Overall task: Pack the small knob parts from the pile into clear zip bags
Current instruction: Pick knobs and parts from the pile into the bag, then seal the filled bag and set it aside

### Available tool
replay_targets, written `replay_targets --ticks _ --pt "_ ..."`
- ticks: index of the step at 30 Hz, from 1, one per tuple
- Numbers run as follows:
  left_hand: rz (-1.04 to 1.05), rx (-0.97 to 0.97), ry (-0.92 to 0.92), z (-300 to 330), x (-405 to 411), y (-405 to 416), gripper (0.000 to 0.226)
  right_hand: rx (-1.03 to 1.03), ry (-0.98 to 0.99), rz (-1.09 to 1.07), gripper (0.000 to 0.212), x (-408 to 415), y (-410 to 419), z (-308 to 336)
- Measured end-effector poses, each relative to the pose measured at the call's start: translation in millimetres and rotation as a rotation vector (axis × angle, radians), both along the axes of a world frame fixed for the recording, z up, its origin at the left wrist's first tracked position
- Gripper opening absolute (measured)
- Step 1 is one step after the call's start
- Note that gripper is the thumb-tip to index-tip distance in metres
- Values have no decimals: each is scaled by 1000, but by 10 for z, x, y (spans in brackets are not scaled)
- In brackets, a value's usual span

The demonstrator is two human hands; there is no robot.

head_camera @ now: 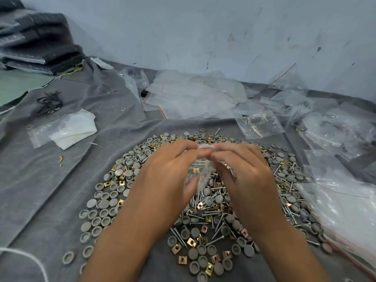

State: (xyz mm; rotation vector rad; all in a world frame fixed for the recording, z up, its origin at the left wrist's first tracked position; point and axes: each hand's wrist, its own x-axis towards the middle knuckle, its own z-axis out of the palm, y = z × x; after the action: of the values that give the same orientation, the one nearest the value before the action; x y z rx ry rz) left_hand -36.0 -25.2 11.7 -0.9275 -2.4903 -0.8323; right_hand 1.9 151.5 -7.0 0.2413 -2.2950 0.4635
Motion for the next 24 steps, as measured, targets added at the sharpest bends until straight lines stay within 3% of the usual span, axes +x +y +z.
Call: replay_targets --ticks 4,6,8,11,16,20,24 --pt "-90 196 27 92 38 -34 36 -21 92 53 13 48 76 214" --pt "-150 356 -52 132 73 -46 25 -52 111 81 12 96 101 316" --pt "-201 484 -200 161 108 -53 29 -108 114 90 11 148 125 404" --pt "-235 626 -321 160 102 -49 46 -316 35 132 9 208 161 480" --pt "-200 929 -490 99 4 4 34 -729 -95 243 15 229 166 470" --pt "-140 1043 -556 104 -37 10 33 -814 -180 283 22 206 189 433" --pt "-154 1062 -550 121 -31 2 33 -834 -146 298 24 198 140 406"
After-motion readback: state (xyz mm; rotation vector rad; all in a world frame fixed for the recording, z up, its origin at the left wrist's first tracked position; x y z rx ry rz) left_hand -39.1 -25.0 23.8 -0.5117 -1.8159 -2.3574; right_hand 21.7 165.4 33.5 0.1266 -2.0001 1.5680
